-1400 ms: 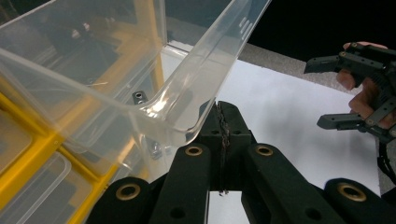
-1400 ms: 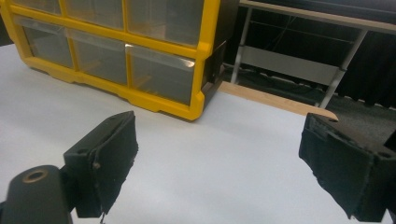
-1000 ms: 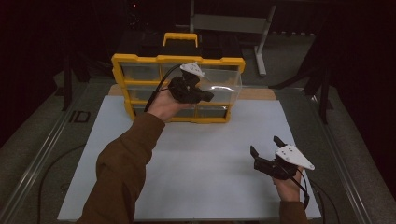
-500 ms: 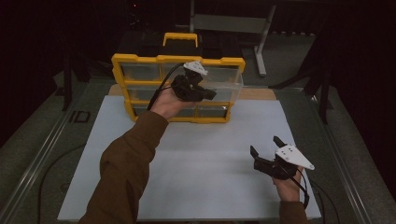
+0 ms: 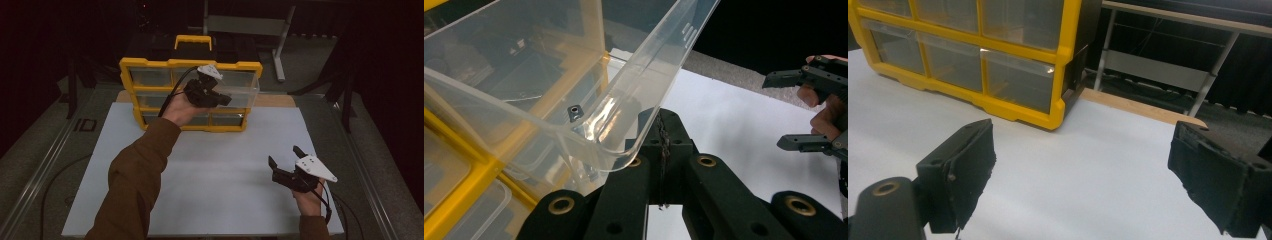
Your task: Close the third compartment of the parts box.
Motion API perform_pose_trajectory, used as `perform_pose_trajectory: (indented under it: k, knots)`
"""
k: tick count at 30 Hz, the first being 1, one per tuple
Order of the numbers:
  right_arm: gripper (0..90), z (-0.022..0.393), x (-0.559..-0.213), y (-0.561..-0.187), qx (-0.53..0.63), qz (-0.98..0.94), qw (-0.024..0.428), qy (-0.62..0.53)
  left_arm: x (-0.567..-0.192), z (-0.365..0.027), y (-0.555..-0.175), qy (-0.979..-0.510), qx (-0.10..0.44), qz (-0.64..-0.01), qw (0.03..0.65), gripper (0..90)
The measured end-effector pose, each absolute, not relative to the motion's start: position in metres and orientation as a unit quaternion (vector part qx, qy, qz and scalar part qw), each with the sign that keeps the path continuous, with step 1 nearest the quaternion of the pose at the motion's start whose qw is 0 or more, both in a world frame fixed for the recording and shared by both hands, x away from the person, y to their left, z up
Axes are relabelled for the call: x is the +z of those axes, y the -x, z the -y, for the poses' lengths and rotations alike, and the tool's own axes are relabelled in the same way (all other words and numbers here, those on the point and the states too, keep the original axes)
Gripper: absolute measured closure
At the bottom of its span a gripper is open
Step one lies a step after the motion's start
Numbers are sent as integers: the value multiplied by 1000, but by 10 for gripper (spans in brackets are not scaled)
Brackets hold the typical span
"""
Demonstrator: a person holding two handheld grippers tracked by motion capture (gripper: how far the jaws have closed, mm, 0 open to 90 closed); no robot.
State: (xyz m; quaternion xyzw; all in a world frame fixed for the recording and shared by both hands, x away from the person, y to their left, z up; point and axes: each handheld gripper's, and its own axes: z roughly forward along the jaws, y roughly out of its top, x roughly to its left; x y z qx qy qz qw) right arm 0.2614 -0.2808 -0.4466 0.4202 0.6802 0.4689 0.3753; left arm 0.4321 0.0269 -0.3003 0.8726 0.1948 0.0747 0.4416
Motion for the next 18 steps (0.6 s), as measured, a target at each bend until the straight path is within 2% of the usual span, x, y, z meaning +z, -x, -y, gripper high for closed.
perform_pose_trajectory:
  k: [18]
  knots:
    - [110,281,-447,-261,469,-680,374,-420,-301,-24,-438,-866,78,-211,446,900]
